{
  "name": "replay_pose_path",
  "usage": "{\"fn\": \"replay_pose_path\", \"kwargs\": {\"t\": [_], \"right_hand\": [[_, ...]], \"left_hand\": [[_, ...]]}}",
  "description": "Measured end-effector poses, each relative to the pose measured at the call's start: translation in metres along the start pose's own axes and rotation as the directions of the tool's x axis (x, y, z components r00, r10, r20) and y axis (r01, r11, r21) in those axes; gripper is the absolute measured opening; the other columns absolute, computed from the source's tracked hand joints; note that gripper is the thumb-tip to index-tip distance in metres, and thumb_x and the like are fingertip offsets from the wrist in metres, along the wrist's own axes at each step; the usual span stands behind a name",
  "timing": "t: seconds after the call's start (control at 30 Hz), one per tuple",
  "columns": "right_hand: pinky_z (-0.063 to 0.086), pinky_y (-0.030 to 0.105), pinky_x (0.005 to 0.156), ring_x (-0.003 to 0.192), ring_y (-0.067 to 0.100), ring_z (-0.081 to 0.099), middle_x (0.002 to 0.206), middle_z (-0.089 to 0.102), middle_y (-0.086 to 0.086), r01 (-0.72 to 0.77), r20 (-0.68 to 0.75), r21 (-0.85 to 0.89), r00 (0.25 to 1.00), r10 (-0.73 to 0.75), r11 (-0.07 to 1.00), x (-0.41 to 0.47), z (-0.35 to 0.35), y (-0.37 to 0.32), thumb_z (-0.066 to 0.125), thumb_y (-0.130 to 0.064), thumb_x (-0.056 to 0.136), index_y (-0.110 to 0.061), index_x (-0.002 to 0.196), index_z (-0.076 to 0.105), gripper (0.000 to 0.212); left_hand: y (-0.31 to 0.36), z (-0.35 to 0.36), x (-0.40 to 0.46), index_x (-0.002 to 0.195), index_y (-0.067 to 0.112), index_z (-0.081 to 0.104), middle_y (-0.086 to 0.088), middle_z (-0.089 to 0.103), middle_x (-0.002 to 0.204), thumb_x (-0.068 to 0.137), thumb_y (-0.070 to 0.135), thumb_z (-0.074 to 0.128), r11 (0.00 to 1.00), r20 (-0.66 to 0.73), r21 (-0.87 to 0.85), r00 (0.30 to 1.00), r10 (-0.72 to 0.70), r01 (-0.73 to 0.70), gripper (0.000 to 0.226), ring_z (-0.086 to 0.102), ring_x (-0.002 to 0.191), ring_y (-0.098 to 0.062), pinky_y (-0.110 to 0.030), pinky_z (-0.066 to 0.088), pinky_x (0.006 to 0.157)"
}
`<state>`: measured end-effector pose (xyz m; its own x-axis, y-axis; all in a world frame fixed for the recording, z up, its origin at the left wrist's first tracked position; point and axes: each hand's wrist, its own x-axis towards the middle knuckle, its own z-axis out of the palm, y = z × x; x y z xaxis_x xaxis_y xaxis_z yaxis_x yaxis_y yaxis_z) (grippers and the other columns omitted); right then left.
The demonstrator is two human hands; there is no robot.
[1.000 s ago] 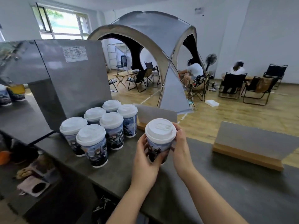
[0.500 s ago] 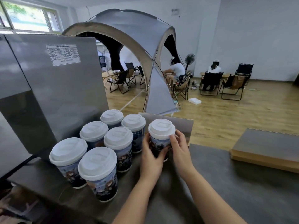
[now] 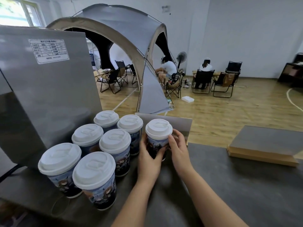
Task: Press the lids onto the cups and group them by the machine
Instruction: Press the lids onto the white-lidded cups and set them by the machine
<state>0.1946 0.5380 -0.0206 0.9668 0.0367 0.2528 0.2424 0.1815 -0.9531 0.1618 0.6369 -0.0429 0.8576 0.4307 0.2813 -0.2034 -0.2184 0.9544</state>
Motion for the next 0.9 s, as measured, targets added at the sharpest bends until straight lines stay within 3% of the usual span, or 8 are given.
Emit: {"fn": "replay_pose_path", "kwargs": {"t": [0.13,0.2,0.3,0.4,0.57,0.73,0.9], "right_hand": [[0.048,0.038,0.100,0.113,0.015,0.060,0.118,0.063,0.002,0.029,-0.078,-0.019,0.996,-0.030,0.999,-0.009,-0.015,-0.013,0.053,-0.040,0.092,-0.030,0.122,0.053,0.032],[0.047,0.035,0.094,0.104,0.012,0.061,0.112,0.064,0.002,0.056,-0.132,0.007,0.990,-0.055,0.998,-0.016,-0.029,-0.026,0.048,-0.028,0.100,-0.029,0.117,0.054,0.017],[0.049,0.031,0.082,0.089,0.010,0.064,0.097,0.069,0.003,0.090,-0.198,0.001,0.976,-0.088,0.996,-0.031,-0.058,-0.050,0.039,-0.017,0.104,-0.023,0.110,0.059,0.021],[0.051,0.030,0.077,0.081,0.013,0.066,0.092,0.072,0.008,0.113,-0.269,-0.047,0.956,-0.121,0.992,-0.046,-0.095,-0.069,0.037,-0.018,0.104,-0.015,0.108,0.062,0.026],[0.050,0.028,0.073,0.077,0.014,0.066,0.084,0.072,0.006,0.130,-0.420,-0.121,0.891,-0.170,0.984,-0.078,-0.179,-0.092,0.037,-0.017,0.105,-0.015,0.101,0.064,0.027],[0.052,0.021,0.066,0.072,0.013,0.066,0.078,0.070,0.008,0.146,-0.603,-0.212,0.758,-0.247,0.966,-0.126,-0.281,-0.121,0.036,-0.012,0.105,-0.013,0.095,0.064,0.030],[0.051,0.022,0.064,0.070,0.015,0.064,0.081,0.070,0.009,0.102,-0.765,-0.240,0.593,-0.253,0.965,-0.172,-0.394,-0.144,0.036,-0.014,0.105,-0.011,0.094,0.065,0.031]], "left_hand": [[0.020,-0.016,-0.018,0.130,0.026,0.051,0.010,0.060,0.129,0.092,0.011,0.066,0.995,-0.085,-0.098,0.996,0.007,-0.016,0.044,0.055,0.123,-0.001,-0.017,0.042,0.103],[0.034,-0.022,-0.034,0.110,0.028,0.061,0.012,0.068,0.111,0.097,0.009,0.057,0.985,-0.151,-0.167,0.988,0.022,-0.048,0.023,0.063,0.109,-0.001,-0.012,0.047,0.092],[0.053,-0.018,-0.050,0.095,0.023,0.068,0.008,0.073,0.094,0.101,0.007,0.049,0.974,-0.150,-0.216,0.988,0.034,-0.066,0.025,0.067,0.095,-0.007,-0.023,0.050,0.087],[0.073,0.008,-0.055,0.089,0.021,0.070,0.005,0.073,0.087,0.102,0.009,0.047,0.964,-0.039,-0.266,0.999,0.011,-0.021,0.029,0.066,0.087,-0.007,-0.024,0.050,0.082],[0.099,0.079,-0.077,0.092,0.025,0.070,0.001,0.071,0.092,0.104,0.017,0.045,0.960,0.196,-0.277,0.980,0.024,0.032,0.029,0.066,0.091,-0.013,-0.027,0.050,0.082],[0.128,0.169,-0.123,0.092,0.020,0.070,-0.001,0.071,0.092,0.105,0.014,0.041,0.939,0.416,-0.336,0.906,0.080,0.071,0.032,0.065,0.087,-0.009,-0.015,0.052,0.073],[0.151,0.271,-0.182,0.092,0.018,0.071,-0.002,0.072,0.090,0.105,0.016,0.043,0.932,0.576,-0.344,0.810,0.111,0.117,0.031,0.065,0.084,-0.011,-0.021,0.048,0.075]]}}
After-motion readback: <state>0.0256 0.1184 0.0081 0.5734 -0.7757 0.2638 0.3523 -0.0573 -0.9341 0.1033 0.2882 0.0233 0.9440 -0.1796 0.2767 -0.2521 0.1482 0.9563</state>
